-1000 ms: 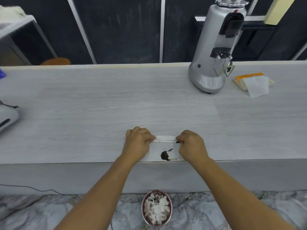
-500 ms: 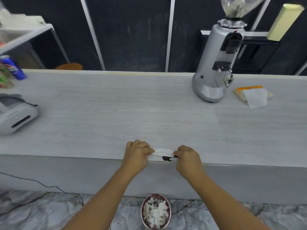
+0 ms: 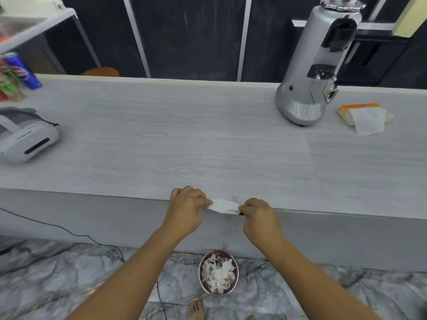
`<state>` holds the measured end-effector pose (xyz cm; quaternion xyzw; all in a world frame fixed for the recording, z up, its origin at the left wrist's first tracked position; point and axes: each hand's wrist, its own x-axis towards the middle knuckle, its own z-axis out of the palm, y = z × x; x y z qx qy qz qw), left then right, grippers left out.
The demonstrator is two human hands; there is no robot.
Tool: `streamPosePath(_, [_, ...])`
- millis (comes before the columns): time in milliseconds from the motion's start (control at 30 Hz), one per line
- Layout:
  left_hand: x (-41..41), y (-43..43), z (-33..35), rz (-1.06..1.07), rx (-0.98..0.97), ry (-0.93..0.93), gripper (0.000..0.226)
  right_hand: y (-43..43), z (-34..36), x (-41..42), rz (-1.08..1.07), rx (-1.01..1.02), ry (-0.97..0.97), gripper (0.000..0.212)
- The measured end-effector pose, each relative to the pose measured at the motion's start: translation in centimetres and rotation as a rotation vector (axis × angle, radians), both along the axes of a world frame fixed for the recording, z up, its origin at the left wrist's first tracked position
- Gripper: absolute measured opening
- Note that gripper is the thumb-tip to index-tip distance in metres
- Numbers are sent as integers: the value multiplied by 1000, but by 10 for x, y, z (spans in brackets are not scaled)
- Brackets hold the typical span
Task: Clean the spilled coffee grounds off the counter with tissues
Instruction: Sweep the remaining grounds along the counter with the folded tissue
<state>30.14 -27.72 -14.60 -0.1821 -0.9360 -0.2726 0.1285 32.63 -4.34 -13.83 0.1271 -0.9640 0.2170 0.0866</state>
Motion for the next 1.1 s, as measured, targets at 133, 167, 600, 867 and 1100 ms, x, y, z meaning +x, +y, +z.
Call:
streamPosePath(133, [-10, 4, 8, 28, 36, -30, 21, 6, 16, -13, -11, -80, 66, 38])
streamPosePath(167, [-15, 7, 11, 31, 49, -32, 21, 8, 22, -19, -13, -88, 81, 38])
streamPosePath(600, [-142, 49, 33, -13, 157, -79, 19, 57, 43, -144, -6, -102, 147, 30])
streamPosePath(867, [-236, 79, 8, 28, 138, -76, 19, 84, 16, -242, 44, -22, 166, 25])
streamPosePath(1100, [-260, 86, -12, 14, 128, -38, 18, 102, 8, -264, 147, -40, 65, 11])
